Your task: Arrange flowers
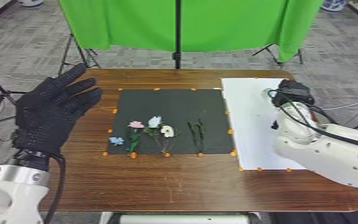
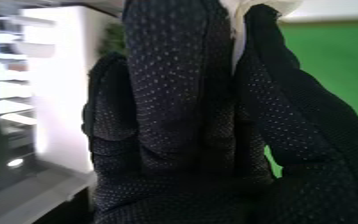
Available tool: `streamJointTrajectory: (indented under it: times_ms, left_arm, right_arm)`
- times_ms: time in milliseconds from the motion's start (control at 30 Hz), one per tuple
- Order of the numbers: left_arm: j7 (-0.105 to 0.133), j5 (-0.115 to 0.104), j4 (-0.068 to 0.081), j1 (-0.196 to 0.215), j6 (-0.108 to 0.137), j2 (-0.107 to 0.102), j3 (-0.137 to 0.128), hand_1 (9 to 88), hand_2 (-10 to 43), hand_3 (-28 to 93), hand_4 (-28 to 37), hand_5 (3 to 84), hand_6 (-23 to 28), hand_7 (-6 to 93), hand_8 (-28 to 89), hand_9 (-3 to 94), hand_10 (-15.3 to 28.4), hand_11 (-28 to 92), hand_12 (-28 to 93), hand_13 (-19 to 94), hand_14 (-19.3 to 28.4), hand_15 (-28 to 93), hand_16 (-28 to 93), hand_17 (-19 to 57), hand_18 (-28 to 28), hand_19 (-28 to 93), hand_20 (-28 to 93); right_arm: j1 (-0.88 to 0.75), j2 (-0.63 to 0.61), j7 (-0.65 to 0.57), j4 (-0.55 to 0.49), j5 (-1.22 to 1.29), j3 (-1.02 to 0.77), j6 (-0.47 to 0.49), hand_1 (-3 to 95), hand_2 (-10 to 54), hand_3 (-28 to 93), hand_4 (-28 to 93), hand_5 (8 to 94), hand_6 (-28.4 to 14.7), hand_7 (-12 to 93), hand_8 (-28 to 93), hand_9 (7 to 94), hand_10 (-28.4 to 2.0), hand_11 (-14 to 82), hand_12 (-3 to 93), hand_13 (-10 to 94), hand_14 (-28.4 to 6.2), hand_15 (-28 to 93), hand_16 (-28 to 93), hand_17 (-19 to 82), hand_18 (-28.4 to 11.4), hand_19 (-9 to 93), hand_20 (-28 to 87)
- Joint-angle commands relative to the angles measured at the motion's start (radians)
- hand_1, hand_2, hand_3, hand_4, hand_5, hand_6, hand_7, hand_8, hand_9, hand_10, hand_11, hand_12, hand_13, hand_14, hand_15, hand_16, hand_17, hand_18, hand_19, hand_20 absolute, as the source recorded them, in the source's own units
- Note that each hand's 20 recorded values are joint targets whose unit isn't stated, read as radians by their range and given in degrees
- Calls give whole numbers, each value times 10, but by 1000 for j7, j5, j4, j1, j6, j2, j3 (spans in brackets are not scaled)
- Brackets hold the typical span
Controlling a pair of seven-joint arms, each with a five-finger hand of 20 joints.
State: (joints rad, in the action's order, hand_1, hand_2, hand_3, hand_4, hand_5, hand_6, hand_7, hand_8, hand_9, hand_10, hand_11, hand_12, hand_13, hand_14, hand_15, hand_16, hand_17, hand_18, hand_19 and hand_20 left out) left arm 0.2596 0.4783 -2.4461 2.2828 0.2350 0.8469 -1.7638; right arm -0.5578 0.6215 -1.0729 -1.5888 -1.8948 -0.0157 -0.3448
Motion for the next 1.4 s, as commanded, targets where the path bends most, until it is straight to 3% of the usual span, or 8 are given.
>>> streamJointTrajectory:
  times_ms: [33, 267, 433, 567, 767, 867, 1167, 1400]
  left_arm:
    - [-5, 7, 1, 8, -2, 9, 5, 223, 78, 779, -219, 393, 120, 132, -84, 320, 222, 316, 111, 245, 284, 560, -114, -64, 284, 735, -137]
    - [-13, 8, 5, -6, -4, 11, 11, 222, 79, 779, -218, 392, 119, 133, -85, 319, 221, 316, 112, 245, 284, 560, -113, -65, 284, 736, -137]
    - [-4, 3, 5, -1, -3, 3, 6, 223, 79, 777, -219, 392, 120, 133, -85, 320, 222, 316, 111, 246, 284, 561, -114, -65, 284, 736, -137]
    - [13, -2, 2, 21, -4, -2, -6, 222, 79, 777, -218, 393, 120, 133, -84, 319, 221, 317, 112, 246, 284, 561, -114, -65, 284, 736, -137]
    - [10, -2, 8, 3, -10, -6, 3, 222, 79, 778, -218, 393, 120, 133, -85, 320, 222, 316, 111, 246, 284, 559, -114, -65, 284, 736, -137]
    - [24, -5, 9, 6, -12, -16, 3, 222, 79, 778, -218, 393, 120, 134, -85, 320, 222, 316, 111, 246, 284, 560, -113, -65, 284, 736, -138]
    - [20, -7, 14, -6, -17, -20, 6, 223, 79, 779, -219, 393, 120, 133, -85, 320, 222, 315, 111, 245, 284, 560, -114, -65, 284, 736, -138]
    - [4, -4, 15, -9, -20, -11, 3, 223, 79, 778, -218, 393, 120, 134, -85, 320, 222, 316, 112, 246, 284, 561, -114, -65, 284, 737, -139]
  right_arm:
    - [88, 141, 123, -111, 18, -28, -47, 582, -95, 694, -283, 879, 34, 183, 47, 937, -46, 122, 244, 937, -12, 382, 264, 491, -155, 932, 86]
    - [90, 290, 154, -86, 65, -12, -27, 577, -95, 695, -283, 877, 34, 183, 50, 937, -45, 117, 246, 937, -12, 388, 256, 486, -156, 932, 100]
    - [63, 345, 155, -53, 97, 0, -10, 574, -95, 698, -283, 874, 35, 185, 50, 937, -44, 114, 249, 937, -12, 387, 255, 483, -156, 932, 107]
    - [53, 367, 155, -42, 114, 25, -10, 573, -95, 697, -283, 871, 36, 187, 51, 937, -43, 109, 249, 936, -13, 388, 252, 480, -156, 932, 110]
    - [44, 398, 150, -25, 117, 45, -5, 571, -95, 698, -283, 864, 38, 191, 51, 937, -42, 103, 253, 933, -15, 393, 245, 475, -156, 932, 110]
    - [56, 407, 149, -21, 130, 65, -16, 570, -95, 698, -283, 864, 37, 193, 50, 937, -43, 103, 255, 932, -15, 396, 242, 474, -156, 932, 110]
    - [77, 417, 152, -5, 148, 100, -7, 562, -95, 690, -283, 849, 42, 184, 26, 937, -48, 90, 267, 912, -18, 417, 236, 459, -160, 932, 114]
    - [61, 404, 146, -6, 130, 89, 12, 529, -95, 694, -283, 776, 31, 155, -5, 928, -60, 66, 286, 890, -25, 445, 216, 442, -169, 932, 118]
